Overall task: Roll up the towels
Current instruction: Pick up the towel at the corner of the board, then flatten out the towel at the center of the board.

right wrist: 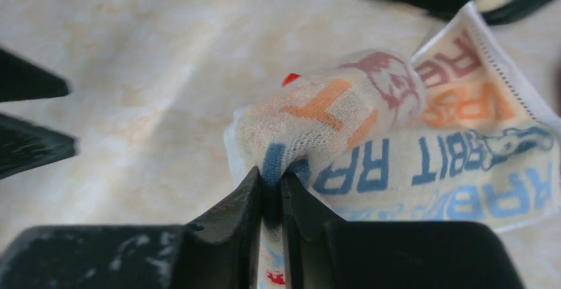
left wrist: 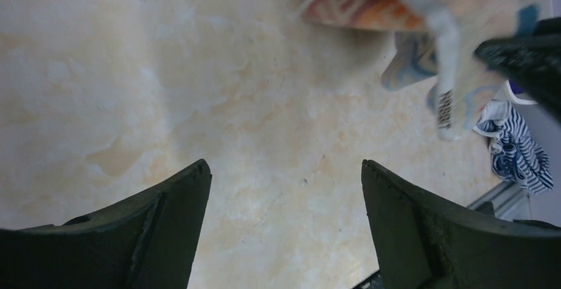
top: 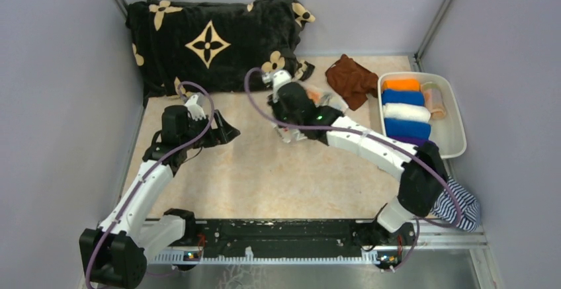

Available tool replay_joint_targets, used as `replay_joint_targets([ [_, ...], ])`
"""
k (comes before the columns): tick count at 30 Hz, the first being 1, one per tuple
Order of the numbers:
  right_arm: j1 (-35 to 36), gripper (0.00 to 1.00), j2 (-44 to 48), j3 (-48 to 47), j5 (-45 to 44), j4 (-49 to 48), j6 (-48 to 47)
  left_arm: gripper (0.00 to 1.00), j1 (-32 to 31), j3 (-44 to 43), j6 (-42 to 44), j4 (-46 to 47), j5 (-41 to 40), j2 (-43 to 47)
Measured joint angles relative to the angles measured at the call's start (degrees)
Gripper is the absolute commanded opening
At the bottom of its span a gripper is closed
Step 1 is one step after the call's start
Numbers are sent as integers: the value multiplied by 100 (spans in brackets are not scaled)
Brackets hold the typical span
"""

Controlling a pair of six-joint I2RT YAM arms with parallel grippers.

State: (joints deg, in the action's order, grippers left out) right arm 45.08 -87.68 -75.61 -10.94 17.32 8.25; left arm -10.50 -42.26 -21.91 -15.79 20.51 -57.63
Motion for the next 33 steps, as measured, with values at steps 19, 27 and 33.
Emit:
replay_joint_targets([
  [19, 28, 59, 160, 1700, -435, 83, -81, 86, -1757, 1504, -1550, 382, -411, 186],
  [27, -1471, 58, -662, 1340, 149, -262, -273, 87, -2092, 1381, -1711, 1029, -855, -1320],
  [33, -1801, 58, -1794, 715, 935, -577, -116, 88, -2063, 1388, -1864, 1294, -1071, -1491],
])
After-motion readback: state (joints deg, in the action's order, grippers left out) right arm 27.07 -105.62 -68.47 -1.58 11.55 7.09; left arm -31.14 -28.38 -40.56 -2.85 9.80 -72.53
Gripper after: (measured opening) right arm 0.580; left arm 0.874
